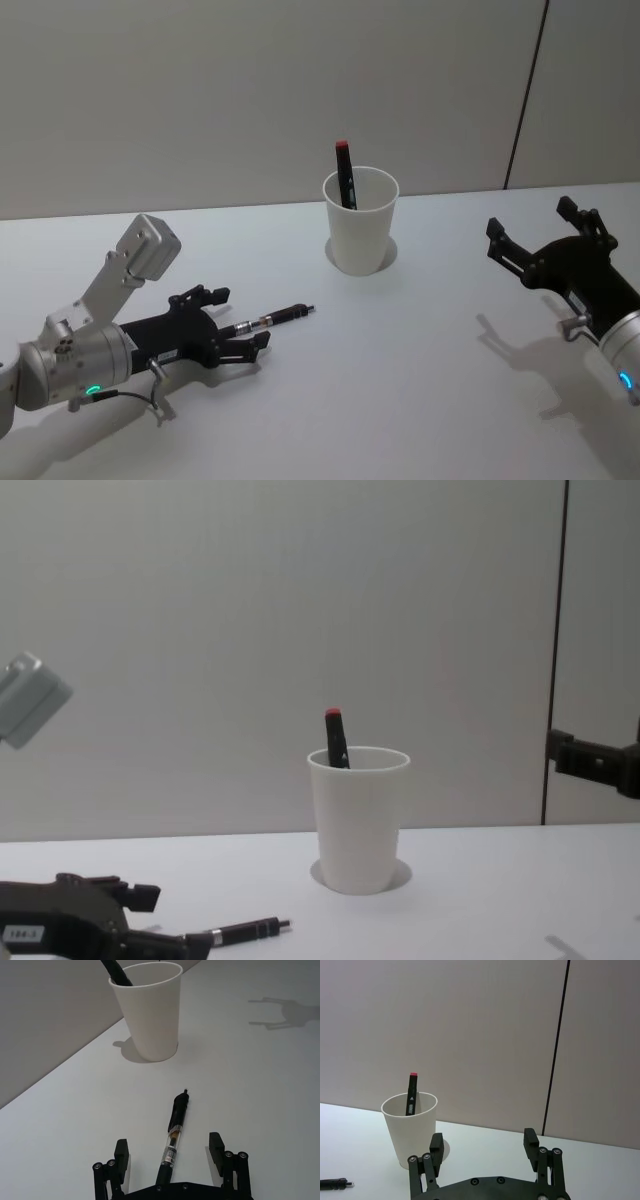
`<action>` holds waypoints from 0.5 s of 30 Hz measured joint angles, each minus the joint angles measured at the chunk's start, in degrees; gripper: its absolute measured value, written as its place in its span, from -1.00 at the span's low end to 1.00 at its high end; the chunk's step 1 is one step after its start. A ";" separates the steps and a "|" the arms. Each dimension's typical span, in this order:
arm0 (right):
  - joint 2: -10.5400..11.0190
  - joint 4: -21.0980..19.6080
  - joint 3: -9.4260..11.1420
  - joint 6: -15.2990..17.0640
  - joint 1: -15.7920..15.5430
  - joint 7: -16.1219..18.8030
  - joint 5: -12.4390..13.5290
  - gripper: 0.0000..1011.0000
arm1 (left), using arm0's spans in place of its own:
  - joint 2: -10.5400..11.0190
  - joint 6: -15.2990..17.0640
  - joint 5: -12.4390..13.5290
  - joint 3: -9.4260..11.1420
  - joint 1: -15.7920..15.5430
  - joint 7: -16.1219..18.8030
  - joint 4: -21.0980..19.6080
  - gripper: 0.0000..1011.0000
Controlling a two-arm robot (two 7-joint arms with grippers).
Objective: Place the pen into the pen holder.
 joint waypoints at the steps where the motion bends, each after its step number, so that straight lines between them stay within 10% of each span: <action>1: 0.00 0.00 0.00 0.00 0.00 0.00 0.00 0.98 | 0.00 0.03 0.02 0.01 -0.01 0.00 0.04 0.98; 15: 0.00 0.00 0.00 0.00 0.00 0.00 0.00 0.98 | -0.37 0.84 0.10 0.40 -0.39 0.47 0.99 0.98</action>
